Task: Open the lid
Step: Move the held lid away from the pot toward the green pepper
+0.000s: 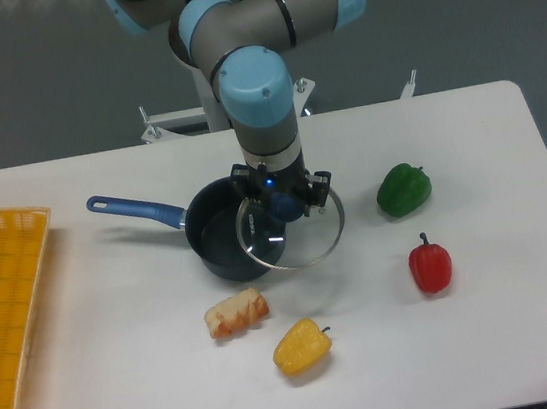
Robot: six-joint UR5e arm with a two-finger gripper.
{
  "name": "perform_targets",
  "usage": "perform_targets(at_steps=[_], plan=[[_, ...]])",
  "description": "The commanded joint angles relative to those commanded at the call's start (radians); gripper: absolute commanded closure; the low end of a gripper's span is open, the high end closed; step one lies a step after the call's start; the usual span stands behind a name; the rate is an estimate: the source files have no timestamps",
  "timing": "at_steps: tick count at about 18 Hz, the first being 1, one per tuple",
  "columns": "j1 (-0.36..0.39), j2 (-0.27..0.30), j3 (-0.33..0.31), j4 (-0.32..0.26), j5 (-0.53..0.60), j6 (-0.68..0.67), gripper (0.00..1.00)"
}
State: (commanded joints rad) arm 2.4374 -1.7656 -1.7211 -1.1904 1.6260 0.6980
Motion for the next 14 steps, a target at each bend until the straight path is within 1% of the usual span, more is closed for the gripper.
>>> perform_targets(at_steps=[4, 7, 14], plan=[[0.002, -0.006, 0.003, 0.006, -0.002, 0.003, 0.42], [0.000, -0.024, 0.009, 0.008, 0.000, 0.014, 0.42], [0.022, -0.025, 0.011, 0.008, -0.002, 0.034, 0.42]])
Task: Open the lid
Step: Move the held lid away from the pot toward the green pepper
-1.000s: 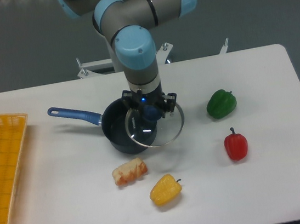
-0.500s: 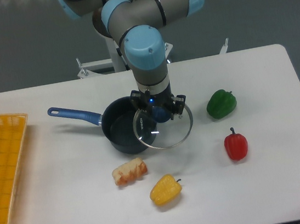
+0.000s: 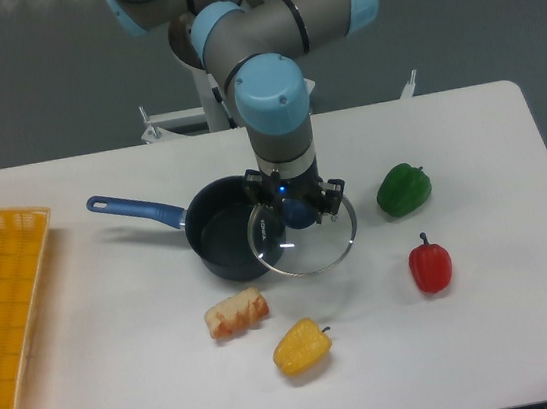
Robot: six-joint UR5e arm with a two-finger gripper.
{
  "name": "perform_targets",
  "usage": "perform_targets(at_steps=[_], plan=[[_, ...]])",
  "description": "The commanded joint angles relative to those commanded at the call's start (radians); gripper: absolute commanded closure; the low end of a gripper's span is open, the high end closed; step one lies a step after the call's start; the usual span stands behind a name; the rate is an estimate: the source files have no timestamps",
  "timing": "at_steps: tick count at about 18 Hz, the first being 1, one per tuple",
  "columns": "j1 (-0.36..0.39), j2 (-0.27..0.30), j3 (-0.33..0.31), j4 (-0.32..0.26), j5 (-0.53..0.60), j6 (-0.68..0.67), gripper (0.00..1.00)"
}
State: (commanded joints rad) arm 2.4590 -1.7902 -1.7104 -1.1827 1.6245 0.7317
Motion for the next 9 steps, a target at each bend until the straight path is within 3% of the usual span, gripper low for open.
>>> perform_targets(at_steps=[9], plan=[[0.000, 0.000, 0.005, 0.000, 0.002, 0.025, 0.42]])
